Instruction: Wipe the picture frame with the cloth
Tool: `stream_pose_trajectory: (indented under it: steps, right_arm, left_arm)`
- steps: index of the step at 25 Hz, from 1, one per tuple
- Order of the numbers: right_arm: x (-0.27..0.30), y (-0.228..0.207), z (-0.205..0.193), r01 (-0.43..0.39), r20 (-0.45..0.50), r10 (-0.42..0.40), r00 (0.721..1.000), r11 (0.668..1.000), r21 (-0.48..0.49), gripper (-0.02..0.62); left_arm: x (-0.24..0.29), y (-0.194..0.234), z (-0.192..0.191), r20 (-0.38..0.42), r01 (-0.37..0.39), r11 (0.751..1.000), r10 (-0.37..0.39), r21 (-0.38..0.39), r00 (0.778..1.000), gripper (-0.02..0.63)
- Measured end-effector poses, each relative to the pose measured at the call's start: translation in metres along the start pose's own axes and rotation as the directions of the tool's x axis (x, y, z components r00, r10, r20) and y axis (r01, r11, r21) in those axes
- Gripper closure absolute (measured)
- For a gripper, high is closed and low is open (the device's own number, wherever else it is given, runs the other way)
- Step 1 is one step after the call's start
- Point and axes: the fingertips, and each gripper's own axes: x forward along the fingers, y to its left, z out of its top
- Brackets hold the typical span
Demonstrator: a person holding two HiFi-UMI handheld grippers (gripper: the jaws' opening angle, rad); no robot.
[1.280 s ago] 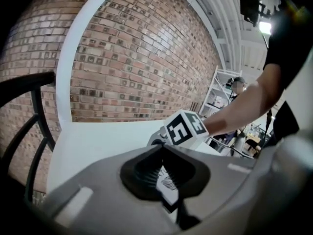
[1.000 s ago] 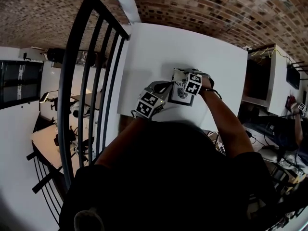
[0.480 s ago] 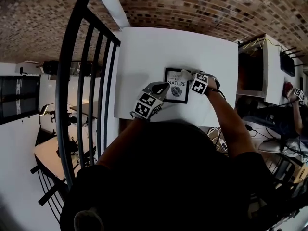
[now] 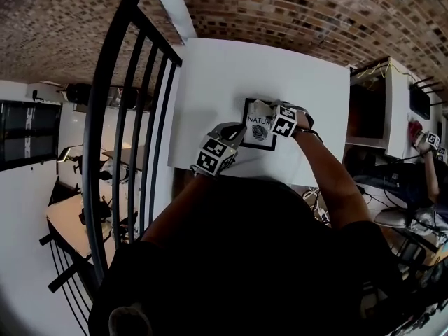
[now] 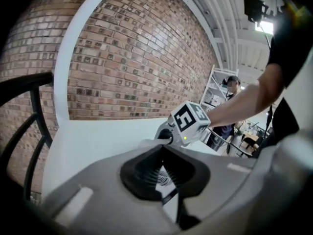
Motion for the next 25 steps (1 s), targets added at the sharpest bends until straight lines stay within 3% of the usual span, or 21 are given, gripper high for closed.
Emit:
stream_pose_trajectory:
  steps: [10,19,25]
  right_arm:
    - [0.026,0.027,0.058,-0.075,-0.013,0.074,0.997,0.988,-0.133,0.488]
    - [0.041,0.034,0.032,-0.097,-0.108,0.086,0.990,0.989,-0.110,0.488]
    - [0.031,0.031,0.002,-0.088,-0.159,0.076,0.984,0.993,-0.072,0.488]
  left_arm:
    - [-0.026,0.021,-0.009,0.013,-0.066,0.997,0.067,-0.048,0.998,0.604]
    - [-0.032,0.024,-0.017,0.021,-0.079,0.995,0.081,-0.058,0.997,0.604]
    - [-0.023,0.017,-0.007,0.018,-0.041,0.999,0.042,-0.035,0.999,0.604]
